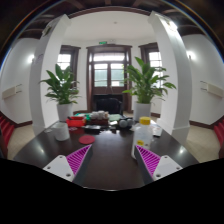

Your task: Pour water

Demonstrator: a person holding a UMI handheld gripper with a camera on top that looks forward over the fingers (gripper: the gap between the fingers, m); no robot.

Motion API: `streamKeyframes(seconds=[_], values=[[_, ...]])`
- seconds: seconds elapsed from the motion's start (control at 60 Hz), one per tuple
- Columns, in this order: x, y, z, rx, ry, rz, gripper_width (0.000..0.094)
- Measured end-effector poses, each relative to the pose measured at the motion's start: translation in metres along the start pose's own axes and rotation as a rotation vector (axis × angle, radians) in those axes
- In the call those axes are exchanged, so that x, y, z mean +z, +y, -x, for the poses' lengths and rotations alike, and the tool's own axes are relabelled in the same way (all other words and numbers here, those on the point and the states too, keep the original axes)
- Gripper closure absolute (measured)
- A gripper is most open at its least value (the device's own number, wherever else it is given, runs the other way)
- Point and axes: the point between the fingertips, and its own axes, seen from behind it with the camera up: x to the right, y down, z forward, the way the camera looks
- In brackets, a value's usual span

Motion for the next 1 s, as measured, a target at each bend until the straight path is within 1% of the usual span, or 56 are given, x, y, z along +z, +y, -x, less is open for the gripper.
streamKeyframes(seconds=[0.15,0.267,0.433,0.567,0.65,0.7,0.717,0.733,0.767,0.833,0.867,0.883,0.9,0.917,0.933,1.0], values=[[0.017,-0.015,-0.055,0.014,0.086,-0.015,0.0095],[0.037,-0.033,-0.084,0.031,0.125,-0.020,0.0091],[0.077,-0.056,-0.100,-0.002,0.119,-0.033,0.0090],[0.100,-0.067,-0.106,-0.016,0.090,-0.017,0.0105],[0.115,-0.072,-0.108,-0.012,0.070,-0.028,0.0175],[0.121,-0.079,-0.110,-0.018,0.067,-0.044,0.0236],[0.123,-0.081,-0.112,-0.020,0.069,-0.047,0.0239],[0.123,-0.084,-0.114,-0.019,0.070,-0.047,0.0351],[0.124,-0.085,-0.115,-0.016,0.069,-0.046,0.0359],[0.123,-0.083,-0.123,-0.017,0.062,-0.048,0.0427],[0.122,-0.083,-0.127,-0.014,0.080,-0.045,0.0466],[0.134,-0.102,-0.132,-0.013,0.094,-0.044,0.0478],[0.125,-0.093,-0.131,-0.014,0.103,-0.046,0.0499],[0.126,-0.094,-0.132,-0.016,0.110,-0.047,0.0493],[0.126,-0.094,-0.132,-0.019,0.111,-0.044,0.0526],[0.131,-0.099,-0.134,-0.042,0.111,-0.044,0.0526]])
